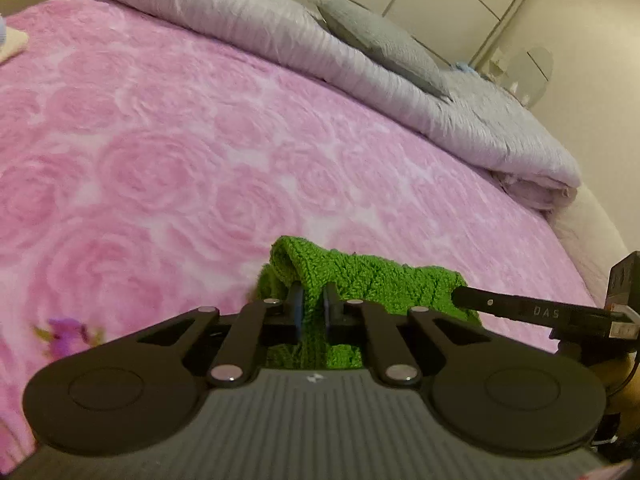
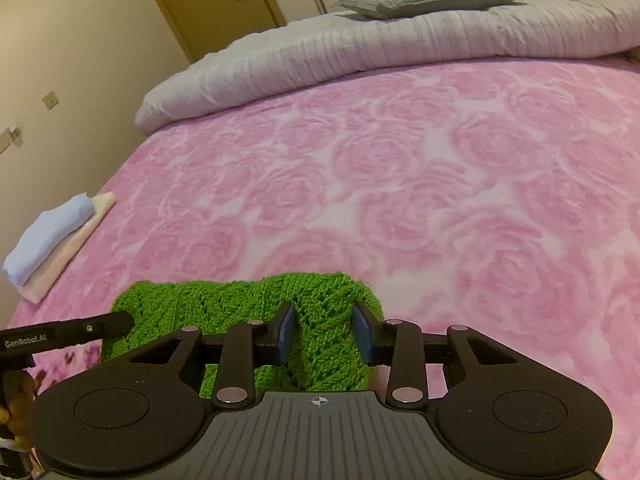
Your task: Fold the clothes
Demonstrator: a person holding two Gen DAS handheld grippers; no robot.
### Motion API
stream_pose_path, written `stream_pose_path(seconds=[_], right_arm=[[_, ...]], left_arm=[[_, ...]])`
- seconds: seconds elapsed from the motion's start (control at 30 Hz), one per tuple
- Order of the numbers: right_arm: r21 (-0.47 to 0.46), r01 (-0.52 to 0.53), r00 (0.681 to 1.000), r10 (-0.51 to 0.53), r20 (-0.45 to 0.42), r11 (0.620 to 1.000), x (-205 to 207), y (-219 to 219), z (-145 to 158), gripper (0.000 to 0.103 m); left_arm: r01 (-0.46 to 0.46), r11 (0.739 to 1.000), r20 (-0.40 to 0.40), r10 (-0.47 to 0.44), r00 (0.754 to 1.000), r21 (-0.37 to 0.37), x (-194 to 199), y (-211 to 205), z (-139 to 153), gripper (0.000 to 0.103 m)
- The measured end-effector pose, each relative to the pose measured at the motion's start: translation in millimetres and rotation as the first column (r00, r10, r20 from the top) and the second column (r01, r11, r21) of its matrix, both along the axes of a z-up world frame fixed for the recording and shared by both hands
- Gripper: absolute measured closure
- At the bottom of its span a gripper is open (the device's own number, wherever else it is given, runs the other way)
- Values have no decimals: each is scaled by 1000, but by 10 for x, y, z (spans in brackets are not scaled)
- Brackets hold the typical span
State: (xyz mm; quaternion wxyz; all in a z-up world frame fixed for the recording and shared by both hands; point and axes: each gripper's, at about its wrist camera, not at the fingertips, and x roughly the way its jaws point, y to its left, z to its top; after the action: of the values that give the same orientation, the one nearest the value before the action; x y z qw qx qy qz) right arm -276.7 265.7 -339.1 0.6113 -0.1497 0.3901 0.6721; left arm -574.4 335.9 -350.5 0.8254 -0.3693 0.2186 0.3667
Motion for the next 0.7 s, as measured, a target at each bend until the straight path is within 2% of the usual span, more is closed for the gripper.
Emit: stream_pose_path(seconds=[0.1,0.17,0.27,0.4,0.53,0.7], right_arm=[[-8,-19,998,19,56,1000,-91,66,-130,68],[-7,-22,996,22,82,1000,-133,92,-205,68],[-25,-25,996,27,89,999,-130,103,-157,68],[-14,7,1000,-7,14,1000,-11,-10,-32,67],[4,32,995,-32,-91,999,78,-353,141,67],[-9,9,993,-10,-122,1000,-27,-971,234,67]], left_arm=[[-26,1000,-37,26,999,-1,-6,35,-157,95],[-42,999,-33,42,999,-13,-12,66,-274,93],[-49,999,-38,48,998,-16,-12,57,-243,92],[-51,999,-55,50,997,-15,-30,-18,-77,91],[-97,995,-47,97,994,3,-146,-202,139,93],[-2,1000,-8,2,1000,5,-234,-764,320,93]])
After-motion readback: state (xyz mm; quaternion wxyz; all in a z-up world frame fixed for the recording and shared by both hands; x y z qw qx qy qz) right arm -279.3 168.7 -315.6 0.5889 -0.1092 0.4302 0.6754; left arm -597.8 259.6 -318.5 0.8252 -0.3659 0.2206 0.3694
